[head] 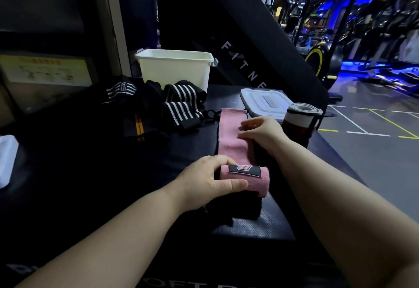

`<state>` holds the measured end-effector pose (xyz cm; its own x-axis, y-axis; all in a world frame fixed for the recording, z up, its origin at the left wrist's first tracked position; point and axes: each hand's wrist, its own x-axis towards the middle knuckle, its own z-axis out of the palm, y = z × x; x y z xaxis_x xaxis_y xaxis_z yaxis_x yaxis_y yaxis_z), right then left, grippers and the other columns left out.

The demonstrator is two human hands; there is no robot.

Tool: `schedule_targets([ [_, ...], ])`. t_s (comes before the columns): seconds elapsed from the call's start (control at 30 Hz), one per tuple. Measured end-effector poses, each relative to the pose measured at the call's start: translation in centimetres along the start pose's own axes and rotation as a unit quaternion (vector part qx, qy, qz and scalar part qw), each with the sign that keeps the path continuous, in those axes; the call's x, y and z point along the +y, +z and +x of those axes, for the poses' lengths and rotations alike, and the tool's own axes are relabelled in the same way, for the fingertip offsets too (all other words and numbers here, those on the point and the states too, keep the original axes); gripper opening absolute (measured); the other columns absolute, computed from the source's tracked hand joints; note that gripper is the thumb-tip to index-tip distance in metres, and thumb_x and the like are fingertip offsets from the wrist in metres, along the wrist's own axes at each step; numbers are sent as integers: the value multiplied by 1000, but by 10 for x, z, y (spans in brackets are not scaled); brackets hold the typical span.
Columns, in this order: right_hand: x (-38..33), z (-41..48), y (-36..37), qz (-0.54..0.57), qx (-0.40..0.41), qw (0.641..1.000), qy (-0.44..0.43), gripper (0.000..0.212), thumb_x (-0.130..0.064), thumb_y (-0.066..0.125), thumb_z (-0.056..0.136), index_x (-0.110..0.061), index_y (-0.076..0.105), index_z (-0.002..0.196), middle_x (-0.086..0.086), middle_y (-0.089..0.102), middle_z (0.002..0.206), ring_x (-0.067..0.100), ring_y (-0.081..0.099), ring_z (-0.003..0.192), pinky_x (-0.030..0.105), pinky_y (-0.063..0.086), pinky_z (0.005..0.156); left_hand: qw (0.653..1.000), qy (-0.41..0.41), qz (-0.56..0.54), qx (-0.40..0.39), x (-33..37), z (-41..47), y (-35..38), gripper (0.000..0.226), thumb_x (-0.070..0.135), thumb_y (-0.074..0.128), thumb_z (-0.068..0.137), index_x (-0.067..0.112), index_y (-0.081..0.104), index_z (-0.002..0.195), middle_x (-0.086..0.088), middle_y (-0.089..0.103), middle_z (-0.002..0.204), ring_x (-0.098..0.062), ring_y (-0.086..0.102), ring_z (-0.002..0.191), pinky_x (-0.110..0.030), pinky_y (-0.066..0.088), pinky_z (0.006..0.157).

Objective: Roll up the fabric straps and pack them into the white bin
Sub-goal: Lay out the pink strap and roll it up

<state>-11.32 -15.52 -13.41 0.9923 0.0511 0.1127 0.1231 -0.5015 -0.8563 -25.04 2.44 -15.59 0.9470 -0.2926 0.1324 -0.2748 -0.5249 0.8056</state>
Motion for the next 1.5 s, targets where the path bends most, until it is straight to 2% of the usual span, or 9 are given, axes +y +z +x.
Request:
schedule_targets([
  [0.17, 5, 6, 6, -78, 53, 995, -28, 31, -16, 84, 71, -21, 75, 101, -8, 72, 94, 3, 62, 85, 17, 44, 83, 1000, 13, -14, -12, -1, -1, -1, 48, 70, 63, 60, 39, 64, 96, 7, 67, 98, -9, 63, 92, -37, 51, 89],
  [0.37, 6, 7, 15, -162, 51, 985, -36, 23, -16, 75, 81, -19, 75, 103, -3, 73, 107, 11, 63, 102, 12, 35, 78, 999, 7, -32, -10, -1, -1, -1, 48, 70, 63, 60, 36, 66, 94, 6, 68, 95, -10, 65, 89, -39, 52, 88],
  [0.63, 11, 9, 14, -205, 52, 977, -39, 18, -20, 70, 84, -20, 76, 100, -2, 72, 108, 15, 62, 107, 20, 41, 85, 1000, -15, -26, -10, -3, -1, 0, 51, 74, 61, 60, 37, 66, 95, 9, 67, 98, -10, 64, 93, -43, 51, 91],
  [0.77, 14, 7, 11, -240, 38, 967, -82, 26, -30, 67, 87, -18, 74, 108, 3, 57, 130, 14, 45, 128, 20, 29, 104, 999, -16, -32, -11, -2, -2, 1, 52, 74, 62, 61, 36, 66, 95, 8, 68, 97, -13, 65, 93, -46, 51, 90],
  [0.87, 6, -5, 7, -188, -4, 969, -157, 36, -35, 65, 91, -15, 68, 121, 5, 49, 142, 13, 36, 137, 9, 19, 104, 999, -15, -32, -9, -3, -1, 1, 50, 75, 62, 61, 37, 65, 93, 8, 68, 95, -15, 65, 92, -47, 51, 90],
  [0.97, 2, -11, 6, -217, -112, 956, -164, 48, -43, 61, 91, -26, 56, 135, 0, 32, 156, 14, 11, 149, 27, 7, 118, 999, -14, -33, -10, -2, -1, 0, 50, 75, 62, 61, 37, 66, 94, 9, 68, 95, -13, 65, 93, -45, 51, 91],
  [1.1, 5, -9, 8, -336, -178, 918, -118, 62, -57, 50, 92, -38, 32, 149, -8, 12, 163, 18, -7, 150, 43, -1, 120, 999, -19, -26, -8, -3, -1, 1, 52, 75, 62, 60, 36, 65, 94, 7, 68, 95, -16, 65, 93, -47, 50, 91],
  [1.33, -2, -18, 15, -382, -172, 906, -67, 65, -56, 44, 96, -32, 24, 153, 0, 10, 163, 28, 4, 150, 46, 4, 118, 1000, -22, -21, -8, -3, 0, 2, 49, 76, 61, 60, 39, 64, 93, 8, 67, 94, -14, 64, 92, -46, 50, 90],
  [1.5, -8, -29, 12, -336, -93, 936, -44, 70, -63, 58, 85, -22, 47, 140, 9, 34, 149, 26, 34, 138, 36, 29, 110, 1000, -20, -13, -7, -6, 0, 1, 46, 78, 61, 60, 45, 63, 93, 8, 64, 100, -11, 62, 96, -44, 50, 92],
])
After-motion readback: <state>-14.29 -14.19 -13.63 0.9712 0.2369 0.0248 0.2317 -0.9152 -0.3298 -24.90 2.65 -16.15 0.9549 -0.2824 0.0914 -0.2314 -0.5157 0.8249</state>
